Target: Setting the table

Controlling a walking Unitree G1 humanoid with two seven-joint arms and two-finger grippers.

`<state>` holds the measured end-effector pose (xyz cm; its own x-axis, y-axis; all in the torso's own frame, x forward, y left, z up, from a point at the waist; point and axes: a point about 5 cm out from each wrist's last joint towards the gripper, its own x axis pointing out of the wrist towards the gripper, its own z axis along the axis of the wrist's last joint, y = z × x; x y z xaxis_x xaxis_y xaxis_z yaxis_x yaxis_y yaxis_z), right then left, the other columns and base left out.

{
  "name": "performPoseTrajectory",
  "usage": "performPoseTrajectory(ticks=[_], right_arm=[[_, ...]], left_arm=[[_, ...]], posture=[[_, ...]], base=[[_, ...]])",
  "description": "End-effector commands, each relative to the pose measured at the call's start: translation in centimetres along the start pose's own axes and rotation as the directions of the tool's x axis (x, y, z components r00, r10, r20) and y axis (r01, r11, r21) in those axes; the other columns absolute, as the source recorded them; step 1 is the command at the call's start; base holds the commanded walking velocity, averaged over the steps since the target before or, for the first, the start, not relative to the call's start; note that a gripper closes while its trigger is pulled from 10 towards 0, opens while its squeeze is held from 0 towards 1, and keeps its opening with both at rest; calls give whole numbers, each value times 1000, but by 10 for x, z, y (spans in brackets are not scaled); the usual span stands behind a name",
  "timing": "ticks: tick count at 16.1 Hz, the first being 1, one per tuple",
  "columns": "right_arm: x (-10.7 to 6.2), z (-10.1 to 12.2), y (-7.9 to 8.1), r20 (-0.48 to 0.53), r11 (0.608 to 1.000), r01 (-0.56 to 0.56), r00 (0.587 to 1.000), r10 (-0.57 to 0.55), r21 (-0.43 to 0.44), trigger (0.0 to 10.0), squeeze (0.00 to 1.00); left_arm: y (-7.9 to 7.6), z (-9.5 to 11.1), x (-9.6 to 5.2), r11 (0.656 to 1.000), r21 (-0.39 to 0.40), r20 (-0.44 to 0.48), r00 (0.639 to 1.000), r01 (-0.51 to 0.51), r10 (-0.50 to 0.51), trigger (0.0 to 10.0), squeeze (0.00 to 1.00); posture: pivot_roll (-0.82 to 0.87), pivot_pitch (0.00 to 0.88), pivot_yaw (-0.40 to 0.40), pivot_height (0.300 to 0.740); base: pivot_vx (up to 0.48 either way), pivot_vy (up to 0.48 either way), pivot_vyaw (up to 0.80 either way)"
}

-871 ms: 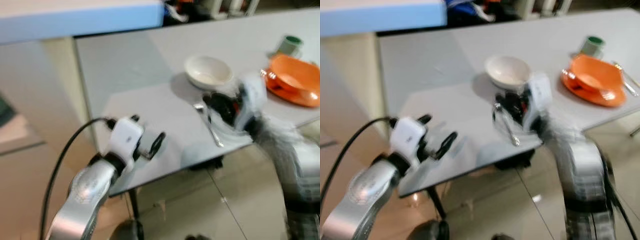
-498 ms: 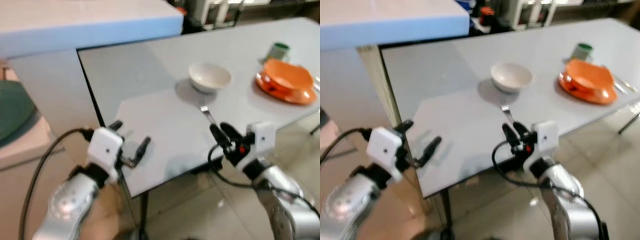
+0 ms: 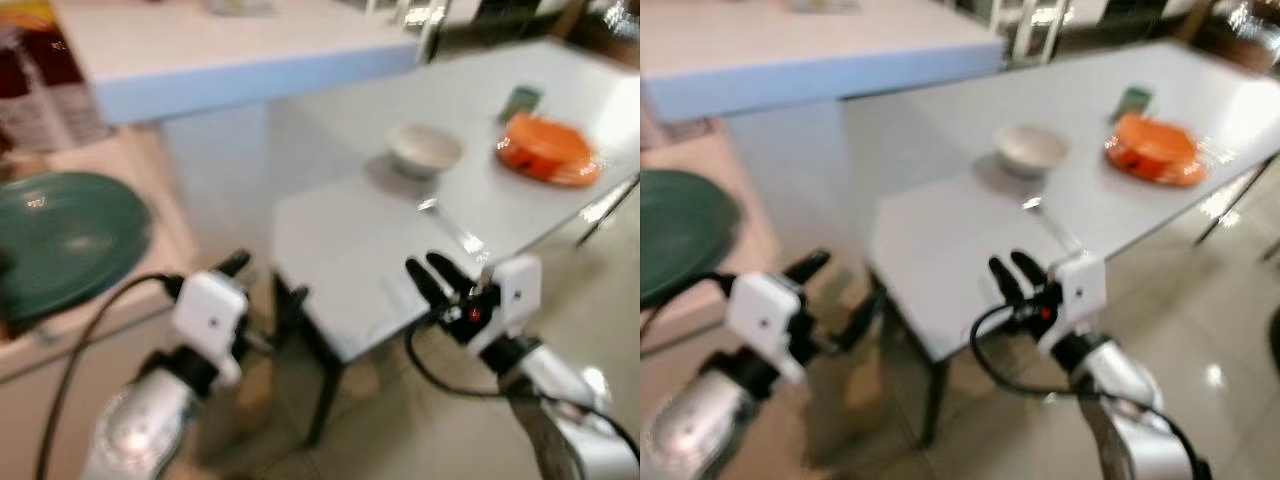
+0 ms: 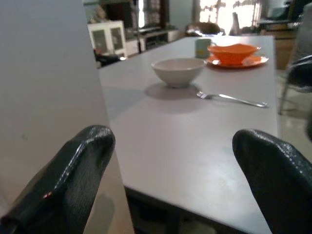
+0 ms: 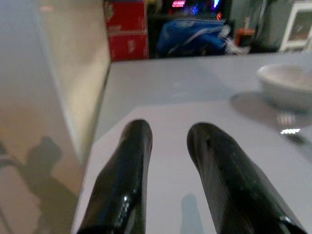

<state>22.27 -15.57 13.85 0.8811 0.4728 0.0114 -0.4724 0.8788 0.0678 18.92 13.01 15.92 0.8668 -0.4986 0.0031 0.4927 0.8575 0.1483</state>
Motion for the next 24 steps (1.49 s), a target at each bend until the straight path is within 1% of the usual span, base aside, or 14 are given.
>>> performPoseTrajectory(ticks=[1,3,6,8,9,11,12,14,15,16,17,19,22,24], right_arm=[[4,5,4,27,999,-48,999,47,1,10000,0],[4,6,15,30,991,-132,991,132,-29,10000,0],[4,8,21,45,984,-173,984,174,-35,10000,0],[5,23,25,103,978,-202,973,206,-42,10000,0],[6,28,26,120,976,-212,969,217,-50,10000,0],[11,45,29,171,968,-239,954,248,-71,10000,0],[12,49,30,184,965,-251,947,262,-80,10000,0],[13,53,30,194,964,-252,945,265,-88,10000,0],[14,57,30,189,968,-239,950,249,-78,10000,0],[16,60,29,178,973,-218,957,228,-74,10000,0],[20,64,25,176,982,-185,966,189,-37,10000,0],[24,70,19,179,987,-161,971,155,14,10000,0],[20,59,16,149,987,-146,979,135,63,10000,0],[18,56,18,162,984,-123,982,101,132,10000,0]], left_arm=[[3,4,-2,1000,14,13,1000,-10,10,10000,0],[2,5,-4,1000,12,19,1000,-5,5,10000,0],[0,10,-5,1000,17,36,999,4,-4,10000,0],[-1,39,-5,999,46,134,990,29,-35,10000,0],[1,48,-3,998,53,166,985,28,-37,10000,0],[10,82,4,998,68,294,956,-8,-13,10000,0],[10,93,8,998,68,335,942,5,-27,10000,0],[3,102,14,998,45,364,930,38,-52,10000,0],[14,99,19,998,30,317,947,-56,44,10000,0],[25,90,21,990,69,241,965,-126,106,10000,0],[36,79,21,976,120,167,972,-184,163,10000,0],[48,63,21,960,124,97,965,-253,242,10000,0],[37,55,30,968,95,74,972,-230,224,10000,0],[32,51,40,972,103,67,976,-211,205,10000,0]], posture=[[86,46,-91,740],[93,43,-98,740],[98,46,-102,740],[98,56,-107,740],[99,60,-109,740],[101,62,-110,740],[101,61,-109,740],[95,58,-101,740],[96,56,-98,740],[96,56,-98,740],[95,56,-96,740],[94,54,-94,740],[94,52,-94,740],[82,45,-75,740]], base=[[0,480,0],[0,480,0],[0,480,0],[0,480,0],[0,442,0],[0,171,0],[0,0,0],[0,0,0],[0,0,0],[0,0,0],[0,0,0],[0,0,800],[0,0,800],[0,0,800]])
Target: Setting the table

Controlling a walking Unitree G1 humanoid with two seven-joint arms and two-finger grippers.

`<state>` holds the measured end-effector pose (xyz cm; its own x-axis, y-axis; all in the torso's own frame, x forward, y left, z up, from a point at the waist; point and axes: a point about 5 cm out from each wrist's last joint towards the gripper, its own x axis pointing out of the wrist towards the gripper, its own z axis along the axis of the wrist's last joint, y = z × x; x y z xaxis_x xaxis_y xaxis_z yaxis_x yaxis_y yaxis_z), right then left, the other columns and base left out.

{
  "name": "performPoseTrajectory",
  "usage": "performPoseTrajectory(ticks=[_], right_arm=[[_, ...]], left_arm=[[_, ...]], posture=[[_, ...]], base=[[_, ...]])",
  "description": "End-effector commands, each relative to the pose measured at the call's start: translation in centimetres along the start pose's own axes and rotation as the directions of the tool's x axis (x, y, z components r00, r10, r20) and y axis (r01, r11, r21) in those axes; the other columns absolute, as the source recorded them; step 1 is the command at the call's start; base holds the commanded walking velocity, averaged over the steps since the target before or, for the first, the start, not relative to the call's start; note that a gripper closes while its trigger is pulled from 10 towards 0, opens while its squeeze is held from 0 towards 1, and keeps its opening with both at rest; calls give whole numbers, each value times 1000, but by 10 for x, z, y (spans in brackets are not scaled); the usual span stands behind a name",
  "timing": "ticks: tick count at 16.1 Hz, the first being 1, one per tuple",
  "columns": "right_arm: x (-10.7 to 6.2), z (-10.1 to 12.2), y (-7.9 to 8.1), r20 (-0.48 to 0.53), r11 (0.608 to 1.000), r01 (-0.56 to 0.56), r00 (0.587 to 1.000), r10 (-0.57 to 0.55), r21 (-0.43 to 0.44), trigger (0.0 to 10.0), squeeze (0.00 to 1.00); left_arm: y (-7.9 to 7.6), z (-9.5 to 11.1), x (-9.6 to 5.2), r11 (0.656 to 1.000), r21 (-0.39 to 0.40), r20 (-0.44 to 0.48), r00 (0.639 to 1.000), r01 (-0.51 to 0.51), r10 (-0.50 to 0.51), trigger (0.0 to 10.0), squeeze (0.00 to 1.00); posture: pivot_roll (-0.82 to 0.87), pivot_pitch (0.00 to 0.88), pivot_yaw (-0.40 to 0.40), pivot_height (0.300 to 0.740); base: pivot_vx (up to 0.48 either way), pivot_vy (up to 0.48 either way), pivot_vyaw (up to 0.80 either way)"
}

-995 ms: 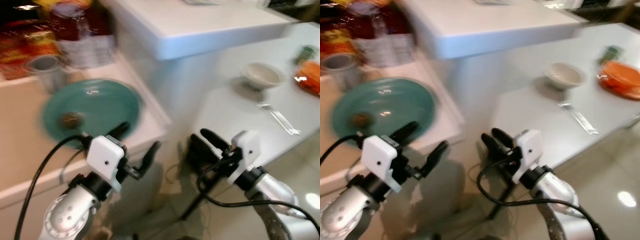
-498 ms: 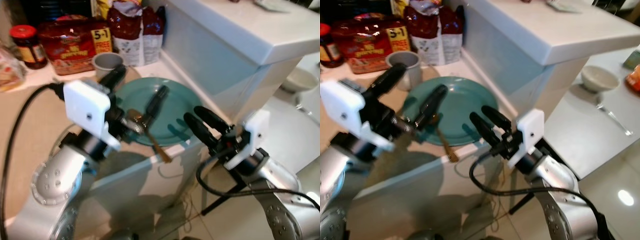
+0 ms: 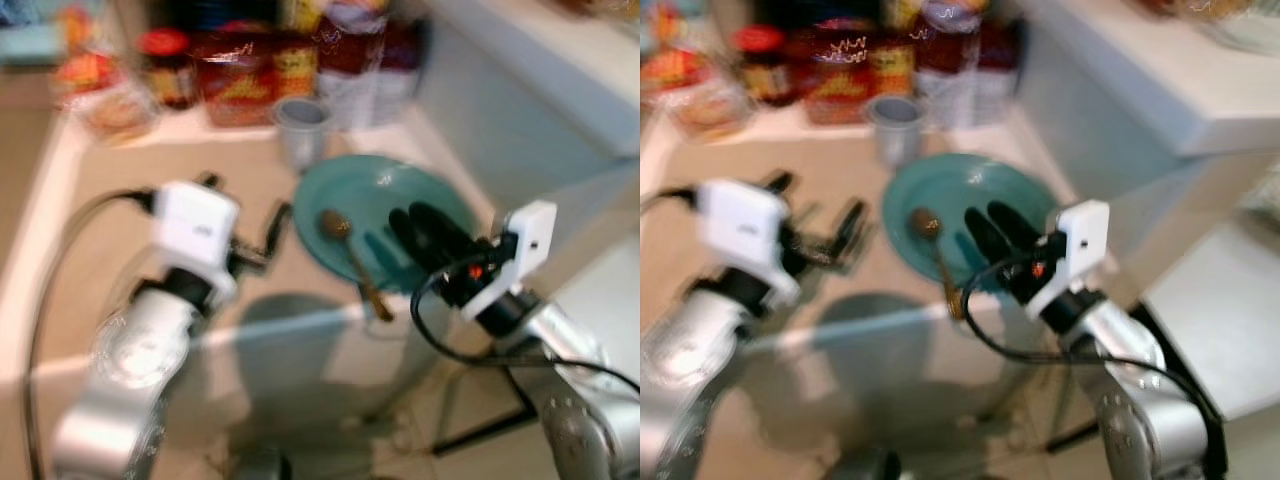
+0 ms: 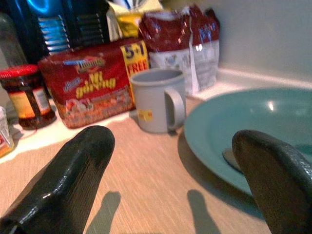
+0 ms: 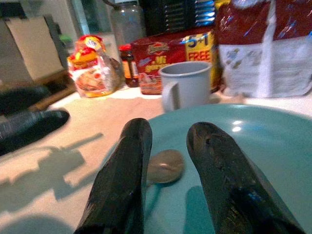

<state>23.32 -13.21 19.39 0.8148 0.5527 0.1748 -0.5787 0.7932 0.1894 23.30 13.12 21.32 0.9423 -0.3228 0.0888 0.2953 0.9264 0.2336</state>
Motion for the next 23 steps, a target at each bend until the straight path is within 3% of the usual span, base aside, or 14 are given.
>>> performPoseTrajectory(ticks=[1,8,9,11,12,13,14,16,17,18,23], right_arm=[[-3,3,-1,13,1000,16,1000,-16,16,10000,0],[-21,8,-5,46,991,126,991,-128,49,10000,0],[-21,10,-11,25,977,210,977,-211,38,10000,0],[-13,17,-22,-36,939,335,940,-339,-78,10000,0],[-11,16,-29,-113,906,406,901,-419,-120,10000,0],[-8,15,-33,-213,888,430,864,-457,-161,10000,0],[-6,18,-34,-243,884,430,852,-464,-182,10000,0],[4,20,-34,-310,901,410,845,-435,-144,10000,0],[12,23,-38,-396,907,390,817,-420,-158,10000,0],[16,27,-43,-421,906,398,803,-421,-148,10000,0],[10,35,-60,-558,895,416,710,-429,-160,10000,0]], left_arm=[[0,1,3,1000,15,13,1000,2,-2,10000,0],[-14,4,11,989,33,52,988,144,-146,10000,0],[-17,3,11,984,35,52,983,176,-178,10000,0],[-19,2,13,979,40,54,978,201,-203,10000,0],[-20,2,14,977,32,56,976,210,-211,10000,0],[-22,2,15,971,37,60,970,236,-238,10000,0],[-24,2,16,966,40,62,965,254,-256,10000,0],[-28,2,16,955,35,68,953,295,-297,10000,0],[-35,2,17,936,39,68,934,350,-351,10000,0],[-39,1,17,922,45,65,920,384,-386,10000,0],[-44,2,15,902,31,81,898,431,-432,10000,0]], posture=[[82,45,-75,740],[54,44,-7,740],[54,44,-7,740],[42,47,8,740],[42,47,8,740],[30,49,6,740],[26,50,1,740],[22,48,-8,740],[27,43,-24,740],[29,38,-35,740],[30,18,-57,740]], base=[[0,0,800],[0,0,800],[0,0,0],[0,0,0],[0,0,0],[0,0,0],[0,0,0],[0,0,0],[0,0,0],[0,0,0],[0,0,0]])
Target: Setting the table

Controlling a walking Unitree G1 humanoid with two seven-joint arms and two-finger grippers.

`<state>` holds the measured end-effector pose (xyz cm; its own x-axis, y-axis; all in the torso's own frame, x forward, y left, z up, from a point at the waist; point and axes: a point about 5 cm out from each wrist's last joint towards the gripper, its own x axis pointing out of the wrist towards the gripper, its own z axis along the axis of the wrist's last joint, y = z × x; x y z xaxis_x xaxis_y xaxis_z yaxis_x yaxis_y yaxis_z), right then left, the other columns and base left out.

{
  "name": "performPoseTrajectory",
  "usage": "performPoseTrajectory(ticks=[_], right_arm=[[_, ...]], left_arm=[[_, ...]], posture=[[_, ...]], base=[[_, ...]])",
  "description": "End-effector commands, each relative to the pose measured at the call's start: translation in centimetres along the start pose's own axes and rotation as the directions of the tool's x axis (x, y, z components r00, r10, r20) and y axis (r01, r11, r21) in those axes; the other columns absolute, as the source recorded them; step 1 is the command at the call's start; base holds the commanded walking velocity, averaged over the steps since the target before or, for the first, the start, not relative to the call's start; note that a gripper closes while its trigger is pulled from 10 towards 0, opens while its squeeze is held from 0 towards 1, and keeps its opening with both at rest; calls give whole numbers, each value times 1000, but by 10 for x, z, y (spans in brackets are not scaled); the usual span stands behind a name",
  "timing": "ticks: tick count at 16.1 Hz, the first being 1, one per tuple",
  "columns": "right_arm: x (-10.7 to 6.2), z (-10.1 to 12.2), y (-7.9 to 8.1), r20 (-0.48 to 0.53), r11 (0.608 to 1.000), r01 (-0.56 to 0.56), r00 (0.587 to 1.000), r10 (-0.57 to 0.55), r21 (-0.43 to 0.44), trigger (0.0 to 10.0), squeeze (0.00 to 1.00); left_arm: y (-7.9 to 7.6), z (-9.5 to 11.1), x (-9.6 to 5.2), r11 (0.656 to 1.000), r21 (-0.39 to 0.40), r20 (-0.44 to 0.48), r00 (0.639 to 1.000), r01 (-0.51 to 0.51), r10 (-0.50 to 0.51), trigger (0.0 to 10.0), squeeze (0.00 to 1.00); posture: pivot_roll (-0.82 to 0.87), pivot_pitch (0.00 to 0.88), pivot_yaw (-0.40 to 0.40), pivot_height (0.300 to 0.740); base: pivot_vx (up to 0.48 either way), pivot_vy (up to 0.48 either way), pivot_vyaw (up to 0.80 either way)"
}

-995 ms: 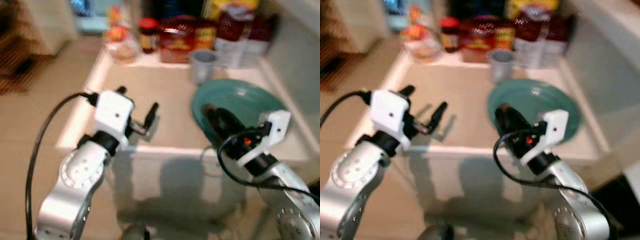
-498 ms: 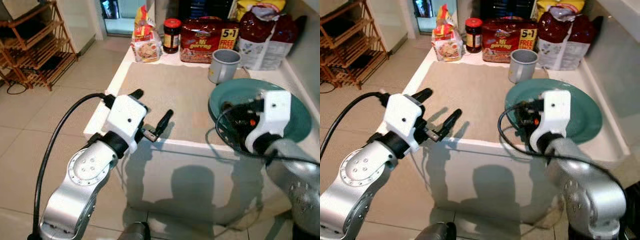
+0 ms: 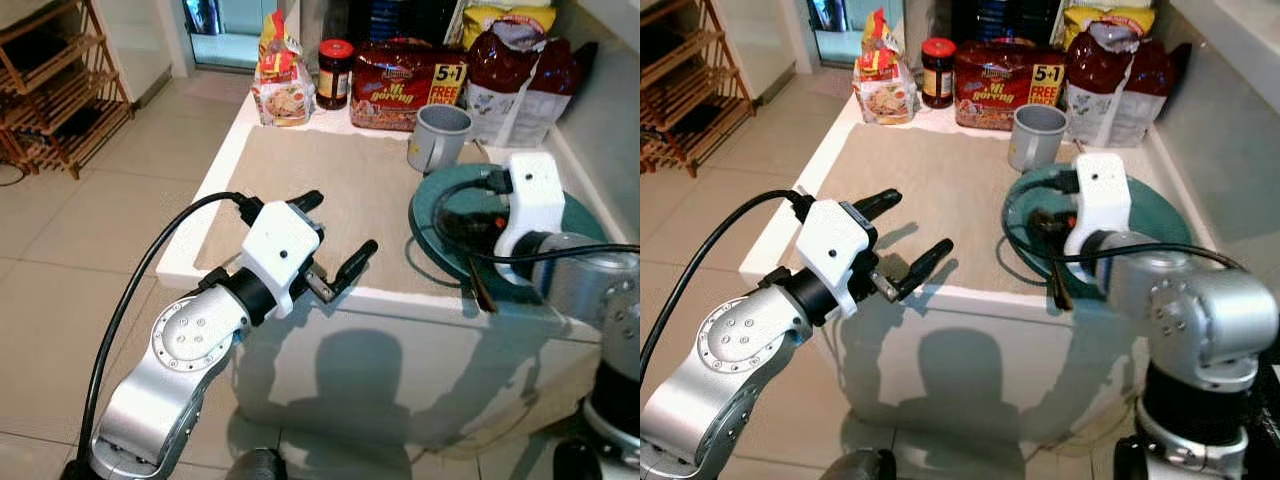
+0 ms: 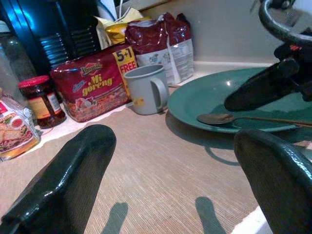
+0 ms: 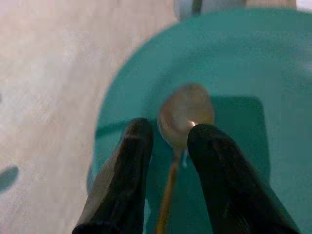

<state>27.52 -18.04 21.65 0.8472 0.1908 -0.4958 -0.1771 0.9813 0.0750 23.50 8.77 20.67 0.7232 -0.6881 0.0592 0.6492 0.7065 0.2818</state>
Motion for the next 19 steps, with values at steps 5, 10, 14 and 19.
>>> performPoseTrajectory(ticks=[5,10,14,19], right_arm=[[0,-16,-22,-163,1000,-1,987,5,20,10000,0],[-6,-8,-54,-182,990,136,973,-142,-47,10000,0],[-8,7,-53,-112,998,54,992,-56,-18,10000,0],[2,7,-65,-132,1000,-11,991,7,-27,10000,0]], left_arm=[[-4,0,2,998,7,6,998,62,-62,10000,0],[0,1,4,998,17,7,998,66,-66,10000,0],[1,2,4,997,21,8,997,71,-71,10000,0],[1,2,3,997,22,0,997,77,-77,10000,0]], posture=[[31,14,-43,740],[34,18,-38,740],[38,23,-30,740],[43,26,-33,740]], base=[[0,0,0],[0,0,0],[0,0,0],[0,0,0]])
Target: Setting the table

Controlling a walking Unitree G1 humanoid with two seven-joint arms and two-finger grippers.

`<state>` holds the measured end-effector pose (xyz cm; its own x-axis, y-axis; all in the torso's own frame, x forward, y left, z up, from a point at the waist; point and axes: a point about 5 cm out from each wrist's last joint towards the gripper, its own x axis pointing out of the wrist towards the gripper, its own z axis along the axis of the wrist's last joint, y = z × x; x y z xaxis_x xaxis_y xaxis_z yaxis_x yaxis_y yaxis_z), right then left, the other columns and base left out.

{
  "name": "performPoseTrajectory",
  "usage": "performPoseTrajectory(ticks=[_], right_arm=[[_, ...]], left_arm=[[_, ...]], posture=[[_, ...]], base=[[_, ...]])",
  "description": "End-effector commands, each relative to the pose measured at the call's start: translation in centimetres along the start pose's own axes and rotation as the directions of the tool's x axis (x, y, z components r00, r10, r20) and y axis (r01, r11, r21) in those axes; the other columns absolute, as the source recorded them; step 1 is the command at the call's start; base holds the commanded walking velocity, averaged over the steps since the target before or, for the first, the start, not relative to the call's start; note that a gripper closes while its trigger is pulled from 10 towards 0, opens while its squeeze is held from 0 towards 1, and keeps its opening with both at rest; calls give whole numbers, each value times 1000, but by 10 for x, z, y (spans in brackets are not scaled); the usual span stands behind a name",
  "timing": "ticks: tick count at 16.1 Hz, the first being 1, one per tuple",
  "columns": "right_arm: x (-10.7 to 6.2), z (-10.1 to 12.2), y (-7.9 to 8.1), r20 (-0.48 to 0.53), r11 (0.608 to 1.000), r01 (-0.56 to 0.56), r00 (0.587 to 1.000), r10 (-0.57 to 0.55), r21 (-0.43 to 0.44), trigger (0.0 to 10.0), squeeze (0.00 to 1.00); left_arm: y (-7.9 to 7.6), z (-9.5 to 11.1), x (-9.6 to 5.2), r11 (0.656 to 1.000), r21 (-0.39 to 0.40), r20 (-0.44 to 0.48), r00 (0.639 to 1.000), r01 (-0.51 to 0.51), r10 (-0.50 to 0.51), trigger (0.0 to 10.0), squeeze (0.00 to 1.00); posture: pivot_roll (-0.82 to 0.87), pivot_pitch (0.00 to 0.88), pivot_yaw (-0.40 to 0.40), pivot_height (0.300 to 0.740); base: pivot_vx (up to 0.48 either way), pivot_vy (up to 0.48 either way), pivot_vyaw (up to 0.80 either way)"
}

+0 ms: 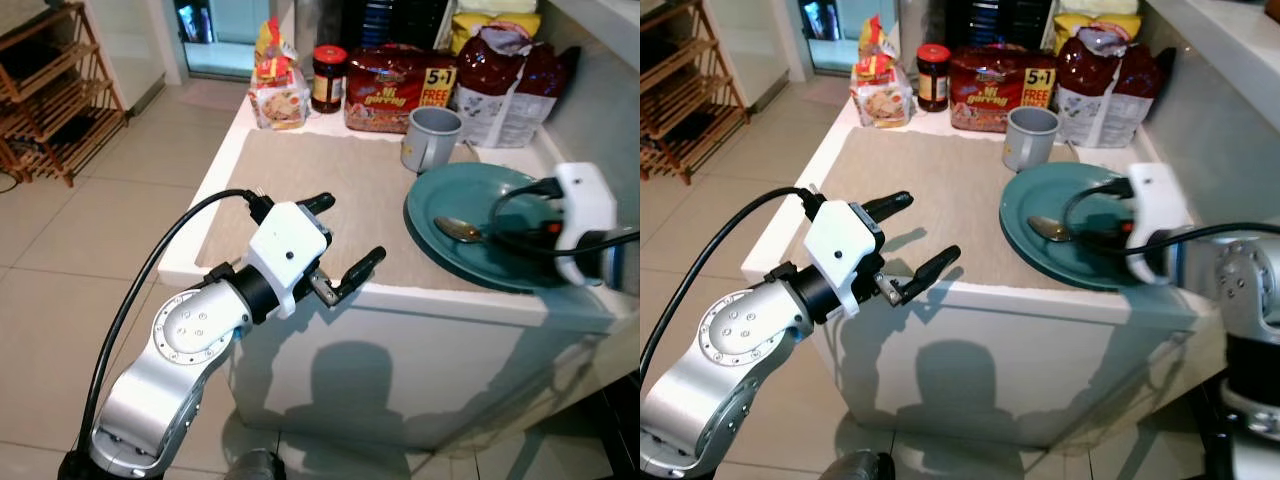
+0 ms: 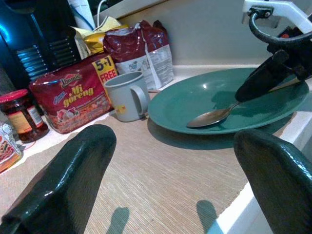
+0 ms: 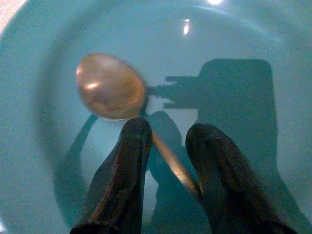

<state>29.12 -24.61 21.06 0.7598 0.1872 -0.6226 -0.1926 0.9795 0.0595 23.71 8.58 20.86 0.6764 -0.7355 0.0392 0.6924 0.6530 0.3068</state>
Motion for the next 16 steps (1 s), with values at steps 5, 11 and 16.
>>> performPoseTrajectory(ticks=[5,11,16], right_arm=[[-1,18,-17,-14,990,-52,999,50,-132,10000,0],[15,7,-33,-118,984,-100,990,82,-150,10000,0],[18,4,-36,-151,980,-127,983,104,-152,0,0]], left_arm=[[0,1,-1,1000,-3,1,1000,11,-11,10000,0],[-9,1,-4,995,-38,-10,995,95,-95,10000,0],[-16,-2,-7,984,-71,-39,986,161,-164,10000,0]], posture=[[52,22,-48,740],[62,18,-45,740],[63,14,-43,740]], base=[[0,0,0],[0,0,0],[0,0,0]])
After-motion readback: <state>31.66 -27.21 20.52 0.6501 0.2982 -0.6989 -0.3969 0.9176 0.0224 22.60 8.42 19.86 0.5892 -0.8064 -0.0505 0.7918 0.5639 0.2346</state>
